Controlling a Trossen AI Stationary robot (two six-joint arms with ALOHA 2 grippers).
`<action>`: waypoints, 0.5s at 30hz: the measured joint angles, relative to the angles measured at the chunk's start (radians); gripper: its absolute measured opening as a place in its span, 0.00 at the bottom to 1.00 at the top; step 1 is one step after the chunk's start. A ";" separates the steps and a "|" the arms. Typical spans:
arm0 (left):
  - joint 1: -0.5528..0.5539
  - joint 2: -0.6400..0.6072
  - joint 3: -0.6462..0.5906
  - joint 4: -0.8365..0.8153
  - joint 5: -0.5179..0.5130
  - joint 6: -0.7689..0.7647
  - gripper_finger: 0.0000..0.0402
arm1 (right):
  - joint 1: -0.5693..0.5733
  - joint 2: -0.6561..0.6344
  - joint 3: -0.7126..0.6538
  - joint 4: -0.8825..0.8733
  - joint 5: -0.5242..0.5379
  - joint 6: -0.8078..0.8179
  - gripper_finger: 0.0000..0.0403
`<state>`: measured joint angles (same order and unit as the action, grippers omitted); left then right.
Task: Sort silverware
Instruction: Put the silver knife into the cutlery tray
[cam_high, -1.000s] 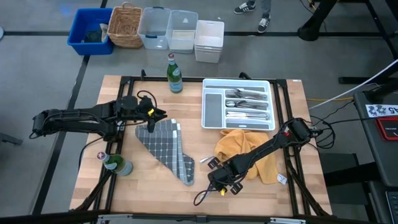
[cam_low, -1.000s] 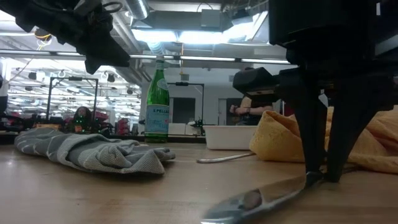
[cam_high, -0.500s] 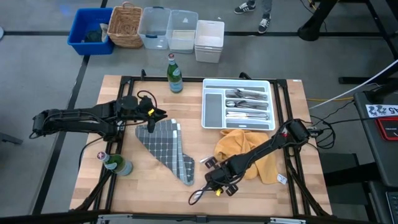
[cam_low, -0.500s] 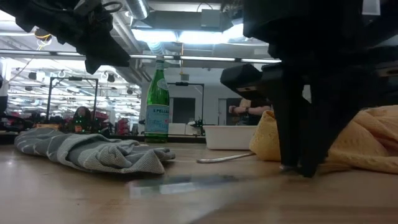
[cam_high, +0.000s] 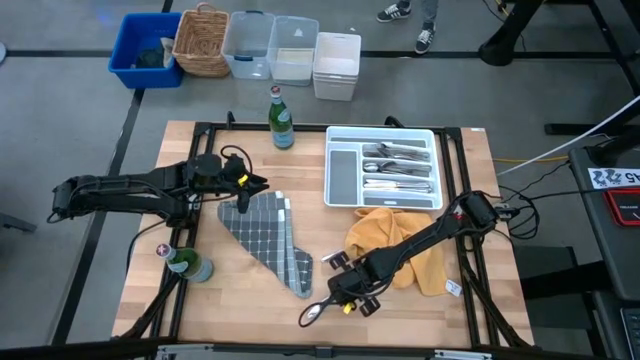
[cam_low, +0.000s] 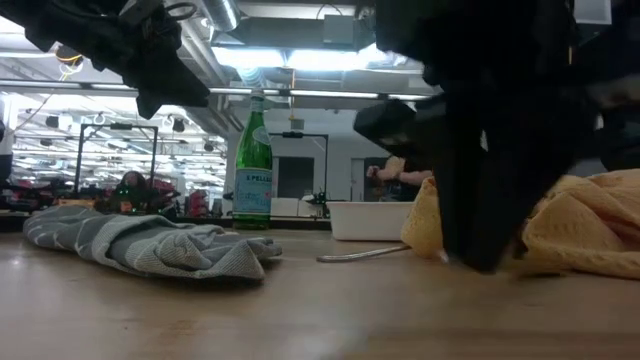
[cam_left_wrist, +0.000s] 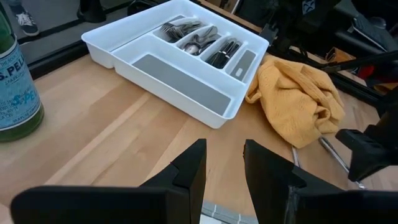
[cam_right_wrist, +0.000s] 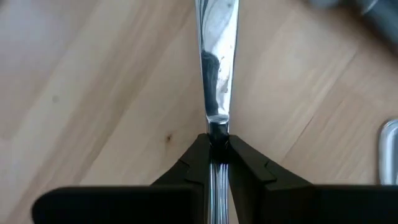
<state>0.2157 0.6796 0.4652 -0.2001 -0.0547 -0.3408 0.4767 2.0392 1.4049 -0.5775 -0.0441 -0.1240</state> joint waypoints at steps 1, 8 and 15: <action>0.000 0.000 0.000 0.000 0.000 0.000 0.24 | 0.000 -0.001 0.009 0.001 0.000 0.000 0.11; 0.000 0.000 0.000 0.000 0.000 0.003 0.24 | 0.000 -0.002 0.079 -0.006 0.011 -0.004 0.11; 0.000 0.000 0.000 0.000 0.000 0.006 0.24 | -0.020 -0.004 0.158 -0.137 0.065 -0.005 0.11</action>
<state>0.2157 0.6796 0.4652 -0.2001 -0.0547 -0.3346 0.4571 2.0354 1.5630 -0.7149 0.0209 -0.1287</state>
